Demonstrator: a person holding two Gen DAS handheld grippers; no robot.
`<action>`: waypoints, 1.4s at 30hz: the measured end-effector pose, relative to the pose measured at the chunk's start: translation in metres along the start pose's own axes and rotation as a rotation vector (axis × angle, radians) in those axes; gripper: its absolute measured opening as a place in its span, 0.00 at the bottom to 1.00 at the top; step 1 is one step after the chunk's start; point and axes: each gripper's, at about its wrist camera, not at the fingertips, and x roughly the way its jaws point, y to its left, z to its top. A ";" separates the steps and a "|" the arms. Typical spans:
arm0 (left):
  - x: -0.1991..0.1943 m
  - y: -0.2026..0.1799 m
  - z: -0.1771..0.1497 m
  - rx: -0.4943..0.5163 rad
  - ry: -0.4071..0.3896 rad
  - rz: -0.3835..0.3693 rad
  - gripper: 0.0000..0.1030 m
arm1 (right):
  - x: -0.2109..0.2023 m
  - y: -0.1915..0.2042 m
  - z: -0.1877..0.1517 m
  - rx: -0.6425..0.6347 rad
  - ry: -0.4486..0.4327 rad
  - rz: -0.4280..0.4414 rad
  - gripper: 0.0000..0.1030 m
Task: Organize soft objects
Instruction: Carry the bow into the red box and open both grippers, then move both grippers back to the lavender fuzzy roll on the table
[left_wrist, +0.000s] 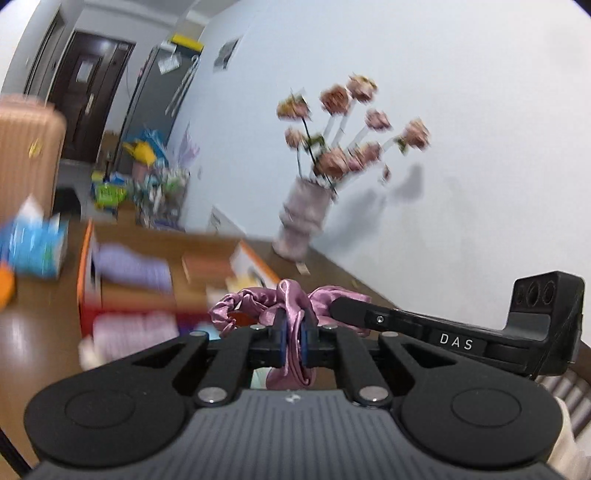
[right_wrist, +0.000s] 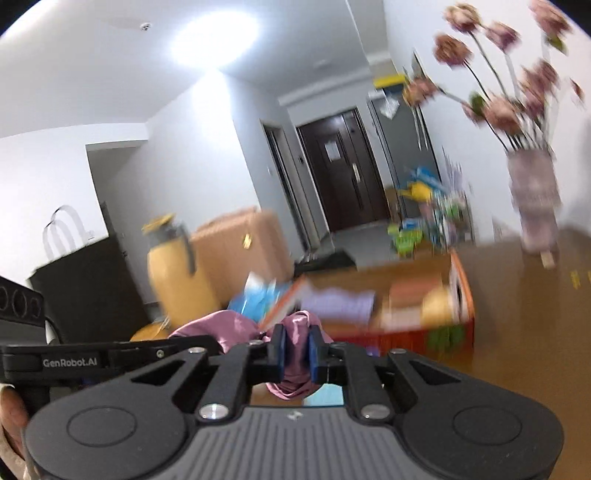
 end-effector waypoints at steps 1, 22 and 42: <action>0.015 0.009 0.015 -0.003 0.003 0.009 0.07 | 0.018 -0.007 0.017 -0.006 -0.004 -0.006 0.11; 0.262 0.121 0.034 -0.203 0.367 0.247 0.49 | 0.274 -0.120 0.033 -0.116 0.433 -0.334 0.20; -0.016 -0.010 0.088 0.182 -0.069 0.489 0.94 | 0.028 -0.019 0.129 -0.227 0.078 -0.312 0.61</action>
